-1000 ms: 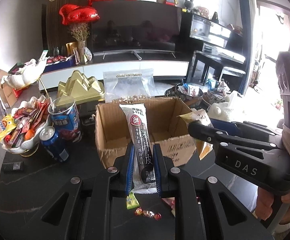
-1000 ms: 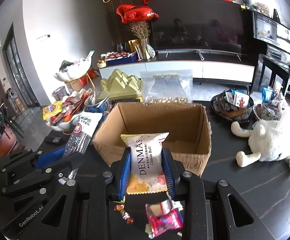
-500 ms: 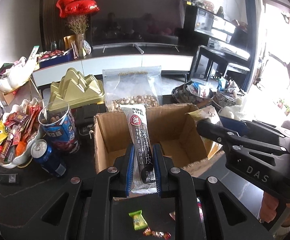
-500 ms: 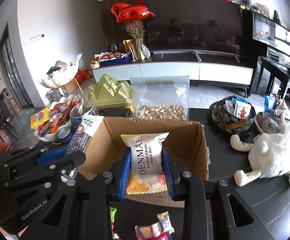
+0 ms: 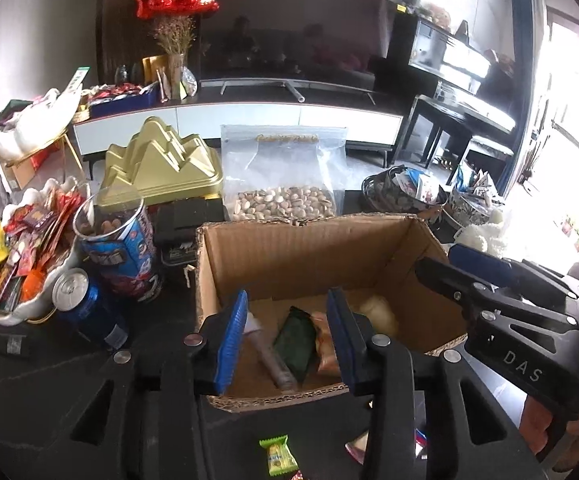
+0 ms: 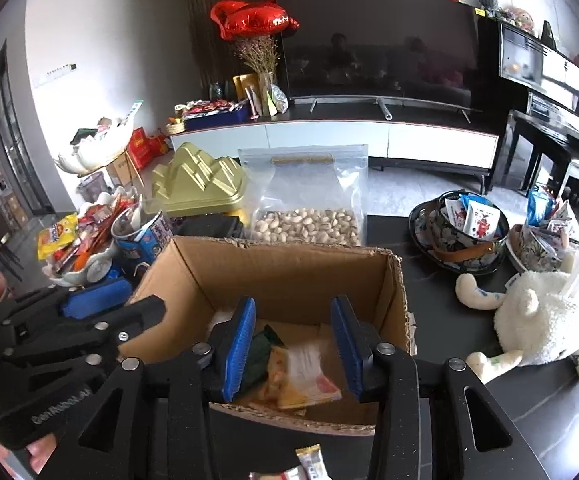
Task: Organize snacks
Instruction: 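Lift both snacks into the cardboard box and open both tools, then grasp the green candy with the left tool while the right tool grasps the pink wafer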
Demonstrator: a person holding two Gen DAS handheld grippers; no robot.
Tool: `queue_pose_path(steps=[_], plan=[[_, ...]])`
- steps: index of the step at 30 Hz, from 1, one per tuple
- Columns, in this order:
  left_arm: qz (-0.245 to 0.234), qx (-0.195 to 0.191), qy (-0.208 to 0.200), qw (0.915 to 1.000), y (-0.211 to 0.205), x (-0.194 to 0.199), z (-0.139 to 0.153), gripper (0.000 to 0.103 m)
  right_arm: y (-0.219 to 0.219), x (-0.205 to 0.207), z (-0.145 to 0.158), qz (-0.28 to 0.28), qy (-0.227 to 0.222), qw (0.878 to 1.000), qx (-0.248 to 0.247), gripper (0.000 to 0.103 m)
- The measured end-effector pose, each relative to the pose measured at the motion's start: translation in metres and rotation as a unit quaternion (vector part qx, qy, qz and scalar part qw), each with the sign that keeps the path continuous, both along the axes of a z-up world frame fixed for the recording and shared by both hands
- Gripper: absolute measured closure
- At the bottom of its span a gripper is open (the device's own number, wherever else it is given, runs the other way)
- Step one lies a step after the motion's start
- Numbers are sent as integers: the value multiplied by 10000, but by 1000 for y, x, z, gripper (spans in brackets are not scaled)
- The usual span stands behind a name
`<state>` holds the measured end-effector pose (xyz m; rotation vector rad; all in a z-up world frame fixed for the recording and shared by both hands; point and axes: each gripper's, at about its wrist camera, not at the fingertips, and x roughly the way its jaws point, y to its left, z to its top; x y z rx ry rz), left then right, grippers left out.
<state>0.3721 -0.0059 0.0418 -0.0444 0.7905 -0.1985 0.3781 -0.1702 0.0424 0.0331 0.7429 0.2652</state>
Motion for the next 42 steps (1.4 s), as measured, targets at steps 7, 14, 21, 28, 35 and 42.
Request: queue_pose_path(steps=[7, 14, 21, 28, 35, 42], plan=[[61, 34, -132, 9999, 6, -39, 1, 57, 3, -33, 2, 93, -164, 9998, -113, 62], [122, 110, -168, 9997, 3, -66, 3, 55, 4, -57, 1, 252, -44, 9996, 109, 62], [132, 123, -298, 9994, -1, -101, -7, 52, -5, -89, -14, 228, 104, 9995, 197, 62], [36, 107, -111, 9999, -8, -117, -32, 51, -12, -106, -37, 292, 237, 9991, 197, 62], [44, 93, 182, 9998, -8, -115, -65, 51, -13, -106, -69, 323, 494, 9980, 229, 62], [62, 200, 491, 9986, -11, -105, -98, 51, -15, -94, -106, 316, 894, 9954, 136, 62]])
